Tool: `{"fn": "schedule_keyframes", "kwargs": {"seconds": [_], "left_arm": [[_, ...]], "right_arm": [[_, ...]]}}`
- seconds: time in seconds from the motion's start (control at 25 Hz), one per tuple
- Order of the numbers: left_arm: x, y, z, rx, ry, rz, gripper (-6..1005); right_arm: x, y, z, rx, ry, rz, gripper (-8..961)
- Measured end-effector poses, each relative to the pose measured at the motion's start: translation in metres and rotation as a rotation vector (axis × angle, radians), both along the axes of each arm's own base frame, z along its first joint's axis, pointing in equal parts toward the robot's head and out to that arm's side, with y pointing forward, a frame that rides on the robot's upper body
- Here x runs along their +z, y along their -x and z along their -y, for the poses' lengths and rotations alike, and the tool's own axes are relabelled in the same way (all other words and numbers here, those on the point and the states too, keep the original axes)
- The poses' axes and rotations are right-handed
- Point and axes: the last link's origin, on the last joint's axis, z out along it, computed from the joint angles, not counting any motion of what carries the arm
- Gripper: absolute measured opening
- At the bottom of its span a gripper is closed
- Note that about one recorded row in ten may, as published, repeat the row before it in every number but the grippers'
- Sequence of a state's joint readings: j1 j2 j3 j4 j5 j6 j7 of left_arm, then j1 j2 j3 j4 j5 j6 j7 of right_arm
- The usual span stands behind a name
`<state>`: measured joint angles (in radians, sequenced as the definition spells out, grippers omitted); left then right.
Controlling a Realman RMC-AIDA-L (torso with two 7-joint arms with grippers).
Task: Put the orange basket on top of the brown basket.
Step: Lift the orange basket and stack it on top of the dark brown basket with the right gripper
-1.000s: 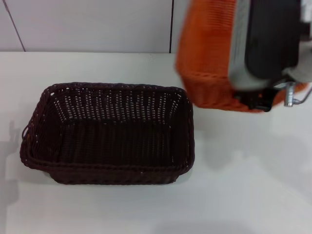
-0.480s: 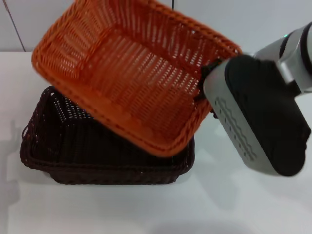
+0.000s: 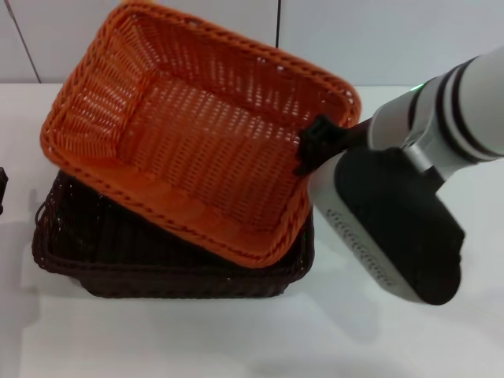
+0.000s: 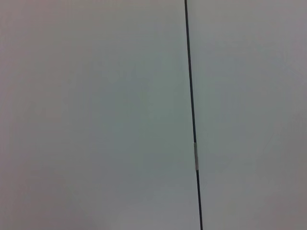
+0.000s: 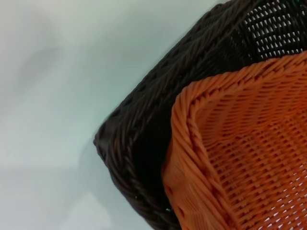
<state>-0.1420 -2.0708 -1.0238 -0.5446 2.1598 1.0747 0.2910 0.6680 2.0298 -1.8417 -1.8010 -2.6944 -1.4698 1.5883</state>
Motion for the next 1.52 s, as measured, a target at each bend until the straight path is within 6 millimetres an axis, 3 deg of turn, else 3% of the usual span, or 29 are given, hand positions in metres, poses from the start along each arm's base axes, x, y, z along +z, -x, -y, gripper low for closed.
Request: {"fn": "schedule_keyframes", "kwargs": {"seconds": [0.32,0.52,0.76,0.92,1.2,1.52], "left_arm": [[-0.001,-0.002,-0.003,-0.005,0.001,0.002,765],[0.0,-0.002,-0.003,-0.003,-0.002,0.002,765],[0.001,-0.002,-0.006,-0.005,0.0,-0.001,765],[0.002,-0.004,-0.01,-0.015,0.001,-0.004,765],[0.0,-0.006,-0.014,-0.024,0.013,-0.015,765],[-0.002,-0.003,-0.011,-0.013,0.029,-0.02,765]], "right_arm": [[-0.019,-0.003,0.005,0.013,0.003,0.015,152],[-0.025,-0.015,0.004,-0.035,-0.156,0.031,151],[-0.015,-0.012,0.03,-0.008,-0.148,-0.043,237],[-0.009,-0.005,0.05,0.016,-0.128,-0.079,374],[-0.021,-0.012,0.072,-0.002,-0.063,-0.052,664],[-0.041,0.002,0.089,0.068,0.001,-0.113,678]]}}
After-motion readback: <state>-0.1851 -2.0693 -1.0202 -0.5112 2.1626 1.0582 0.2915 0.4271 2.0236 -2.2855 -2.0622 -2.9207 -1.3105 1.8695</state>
